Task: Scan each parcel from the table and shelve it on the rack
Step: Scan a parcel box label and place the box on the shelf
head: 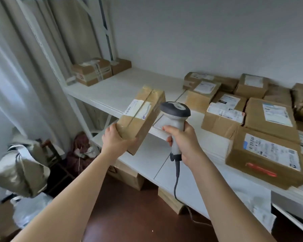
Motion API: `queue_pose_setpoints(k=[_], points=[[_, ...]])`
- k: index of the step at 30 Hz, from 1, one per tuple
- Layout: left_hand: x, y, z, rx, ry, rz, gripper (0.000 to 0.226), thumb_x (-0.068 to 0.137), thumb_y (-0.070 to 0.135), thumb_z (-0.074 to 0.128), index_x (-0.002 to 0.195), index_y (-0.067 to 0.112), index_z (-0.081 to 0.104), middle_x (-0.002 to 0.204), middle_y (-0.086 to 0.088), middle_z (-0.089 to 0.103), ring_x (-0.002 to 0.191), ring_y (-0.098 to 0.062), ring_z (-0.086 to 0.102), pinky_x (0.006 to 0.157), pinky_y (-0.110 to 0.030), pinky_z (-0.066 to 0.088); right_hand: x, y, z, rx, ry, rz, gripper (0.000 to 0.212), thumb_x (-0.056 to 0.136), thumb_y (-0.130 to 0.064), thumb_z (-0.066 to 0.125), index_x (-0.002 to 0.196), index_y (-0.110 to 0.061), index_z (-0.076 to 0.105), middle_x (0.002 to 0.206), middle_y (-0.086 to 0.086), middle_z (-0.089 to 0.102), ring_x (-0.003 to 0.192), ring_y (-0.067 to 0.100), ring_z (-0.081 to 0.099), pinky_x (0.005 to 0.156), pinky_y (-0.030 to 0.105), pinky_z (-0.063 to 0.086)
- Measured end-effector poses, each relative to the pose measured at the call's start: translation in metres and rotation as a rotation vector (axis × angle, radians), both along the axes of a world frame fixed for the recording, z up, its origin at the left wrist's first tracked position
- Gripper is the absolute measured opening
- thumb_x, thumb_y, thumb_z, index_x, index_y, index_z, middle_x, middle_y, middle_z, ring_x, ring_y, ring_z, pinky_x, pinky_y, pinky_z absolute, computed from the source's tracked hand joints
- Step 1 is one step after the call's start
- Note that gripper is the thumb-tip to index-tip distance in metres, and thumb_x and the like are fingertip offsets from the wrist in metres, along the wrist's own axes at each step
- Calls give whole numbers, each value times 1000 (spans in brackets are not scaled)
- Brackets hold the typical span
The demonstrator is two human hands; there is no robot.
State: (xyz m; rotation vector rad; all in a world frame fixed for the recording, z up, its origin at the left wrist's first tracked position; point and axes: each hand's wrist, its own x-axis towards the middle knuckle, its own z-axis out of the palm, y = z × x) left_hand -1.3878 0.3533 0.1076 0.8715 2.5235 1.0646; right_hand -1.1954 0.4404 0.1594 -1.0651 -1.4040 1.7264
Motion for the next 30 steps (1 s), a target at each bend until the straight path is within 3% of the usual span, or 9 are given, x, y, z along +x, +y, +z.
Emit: queue_pose_setpoints(k=[5,11,16,20,23,26,28,30], points=[[-76,50,12,-71,9,-158,91,69,53,78,139,17,33,126,-4,41,124,-28,35,89,-37,38,-63,19,-4,-17,-37,-150,13,86,-11,70,89,-17,60,70,0,55,51,9,52,55,25,47],[-120,124,19,-156,68,-315,91,71,55,76,139,14,31,128,-8,42,120,-30,36,81,-34,33,-96,50,-2,-47,-91,-268,12,88,-13,69,93,-16,59,70,2,54,44,5,52,44,16,43],[-137,190,18,-200,90,-375,89,71,53,76,138,12,33,129,-9,41,122,-32,35,84,-33,32,-118,97,-9,-62,-79,-353,20,88,-16,69,105,-12,60,74,5,56,42,5,50,44,15,41],[-161,239,15,-237,100,-411,89,67,53,78,136,16,35,124,-7,40,119,-30,35,82,-34,38,-140,143,-14,-85,15,-403,22,88,-15,69,107,-15,59,94,9,67,46,5,52,52,21,44],[-185,269,14,-284,162,-450,94,64,52,81,138,19,34,127,-7,38,120,-32,35,91,-37,40,-157,171,-12,-113,65,-428,20,87,-11,69,100,-19,57,104,12,68,46,5,51,49,20,43],[-211,296,13,-282,211,-521,96,71,47,79,146,24,25,144,-7,24,132,-36,24,105,-43,35,-172,196,-10,-136,65,-440,23,87,-10,68,107,-16,58,110,18,69,46,7,51,49,22,43],[-226,310,9,-280,308,-546,76,84,37,70,148,36,28,156,1,7,142,-35,5,114,-51,26,-181,206,-10,-159,55,-434,28,87,-8,67,114,-10,58,110,18,68,48,8,52,47,21,43],[-231,321,7,-258,471,-515,57,92,21,60,140,44,41,154,-1,9,140,-35,9,114,-51,24,-186,214,-10,-171,30,-418,28,87,-5,65,114,-7,59,106,16,68,50,10,52,47,21,43]])
